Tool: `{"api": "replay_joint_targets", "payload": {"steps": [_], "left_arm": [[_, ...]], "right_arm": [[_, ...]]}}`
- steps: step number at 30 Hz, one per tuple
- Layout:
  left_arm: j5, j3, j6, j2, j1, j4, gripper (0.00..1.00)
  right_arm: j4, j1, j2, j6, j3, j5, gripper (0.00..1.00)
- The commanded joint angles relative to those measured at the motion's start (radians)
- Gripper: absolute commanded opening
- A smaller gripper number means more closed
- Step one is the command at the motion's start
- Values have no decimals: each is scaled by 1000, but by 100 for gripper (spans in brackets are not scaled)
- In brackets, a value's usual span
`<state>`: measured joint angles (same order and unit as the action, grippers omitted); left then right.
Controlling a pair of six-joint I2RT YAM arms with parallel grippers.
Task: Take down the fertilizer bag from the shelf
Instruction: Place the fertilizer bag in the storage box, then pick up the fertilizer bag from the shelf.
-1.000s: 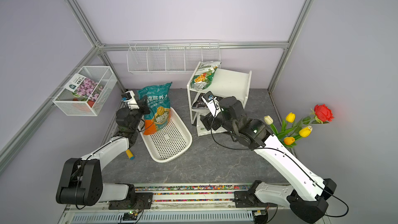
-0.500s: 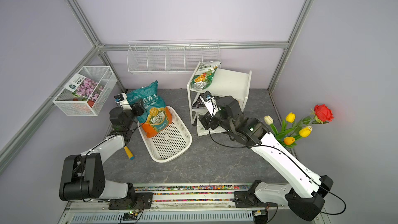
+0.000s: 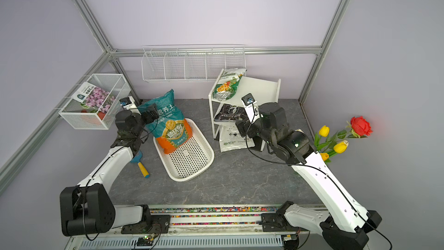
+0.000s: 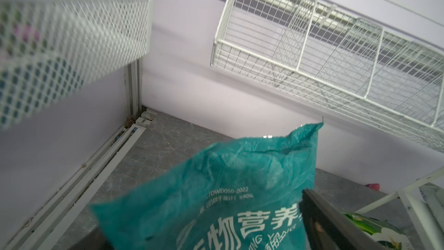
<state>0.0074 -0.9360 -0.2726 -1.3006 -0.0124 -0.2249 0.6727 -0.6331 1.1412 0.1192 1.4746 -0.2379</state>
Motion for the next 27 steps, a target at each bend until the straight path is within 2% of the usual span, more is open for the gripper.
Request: {"api": "replay_joint_targets", "payload": {"steps": [1,4,6,9,11,15,20,25,27], "left_arm": [[-14,-67,11,74,-1,167,100],[62,-63,-26,134,-1,192,100],[173,-68,-67,152,-1,215,100],[322,-77,-137,156,3,252,100],[380,-69,-168,153,13,258,100],[358,-36,-145,162,66,273,100],[342,-29,-140,180,92,292,100],[356,-21,-166,205,98,302,100],[353,-9,-163,216,98,307,100]], "right_arm": [[75,4,15,-12,-1,43,98],[152,-6,51,11,-11,87,94],[192,-53,82,68,-22,84,92],[186,-176,118,142,-71,-41,92],[173,-248,144,180,-99,-108,92],[159,-330,217,209,-133,-168,91],[123,-347,307,205,-194,-211,92],[42,-355,445,264,-255,-329,92],[-11,-361,514,301,-264,-427,92]]}}
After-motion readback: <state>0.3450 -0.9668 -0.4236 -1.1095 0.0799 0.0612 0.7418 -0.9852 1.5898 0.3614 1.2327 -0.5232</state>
